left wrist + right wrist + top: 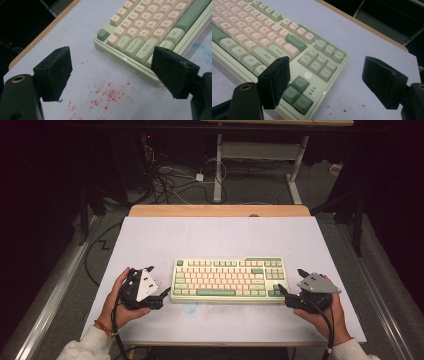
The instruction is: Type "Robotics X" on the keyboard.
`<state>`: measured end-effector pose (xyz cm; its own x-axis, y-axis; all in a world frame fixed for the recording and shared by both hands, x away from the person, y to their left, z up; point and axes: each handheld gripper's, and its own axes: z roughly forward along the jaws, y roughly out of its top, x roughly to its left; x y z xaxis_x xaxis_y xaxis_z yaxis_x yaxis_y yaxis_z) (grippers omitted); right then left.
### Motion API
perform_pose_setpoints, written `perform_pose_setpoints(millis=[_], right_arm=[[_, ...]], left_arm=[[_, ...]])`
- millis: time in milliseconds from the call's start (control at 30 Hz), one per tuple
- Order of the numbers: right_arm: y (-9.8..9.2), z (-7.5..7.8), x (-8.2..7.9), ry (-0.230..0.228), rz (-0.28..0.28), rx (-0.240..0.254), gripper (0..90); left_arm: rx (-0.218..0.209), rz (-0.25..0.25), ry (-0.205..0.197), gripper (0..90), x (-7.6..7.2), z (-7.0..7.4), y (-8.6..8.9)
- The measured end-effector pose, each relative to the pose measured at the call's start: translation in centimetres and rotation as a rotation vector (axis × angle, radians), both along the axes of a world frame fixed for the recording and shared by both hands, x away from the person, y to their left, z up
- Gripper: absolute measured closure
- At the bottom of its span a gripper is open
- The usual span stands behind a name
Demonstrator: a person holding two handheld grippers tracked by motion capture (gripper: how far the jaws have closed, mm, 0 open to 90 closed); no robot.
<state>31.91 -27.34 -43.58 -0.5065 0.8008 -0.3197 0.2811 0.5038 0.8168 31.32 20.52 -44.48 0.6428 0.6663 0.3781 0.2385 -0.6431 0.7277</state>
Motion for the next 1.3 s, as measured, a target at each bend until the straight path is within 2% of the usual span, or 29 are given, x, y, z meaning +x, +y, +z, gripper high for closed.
perform_pose_setpoints(millis=[100, 200, 267, 400, 567, 800, 1100, 1300], right_arm=[[-0.4, -0.4, -0.1, 0.010, -0.014, 0.000, 22.6], [-0.9, -0.8, -0.2, 0.019, -0.021, 0.007, 22.3], [-1.3, -1.1, -0.3, 0.023, -0.023, 0.009, 22.2], [-2.1, -2.2, -0.4, 0.033, -0.038, 0.023, 22.3], [-2.8, -3.1, -0.6, 0.066, -0.039, 0.038, 22.2], [-2.5, -3.0, -0.7, 0.054, -0.030, 0.022, 20.5], [-1.8, -2.6, -1.2, 0.030, -0.007, 0.012, 20.3], [-1.6, -2.8, -1.0, 0.041, -0.002, 0.005, 20.3]], left_arm=[[-0.014, 0.005, 0.012, 16.2, -0.2, -0.4, 0.7], [-0.010, 0.013, 0.017, 16.2, -0.3, -0.9, 1.3], [-0.028, 0.017, 0.033, 16.2, -0.3, -1.4, 1.6], [-0.030, 0.027, 0.067, 16.2, -0.5, -2.4, 2.1], [-0.008, 0.027, 0.104, 16.2, -1.1, -3.4, 2.3], [-0.021, 0.019, 0.094, 16.2, -1.3, -3.2, 1.9], [-0.009, 0.014, 0.097, 16.2, -1.4, -3.4, 2.0], [-0.002, 0.014, 0.104, 16.2, -1.2, -3.6, 1.9]])
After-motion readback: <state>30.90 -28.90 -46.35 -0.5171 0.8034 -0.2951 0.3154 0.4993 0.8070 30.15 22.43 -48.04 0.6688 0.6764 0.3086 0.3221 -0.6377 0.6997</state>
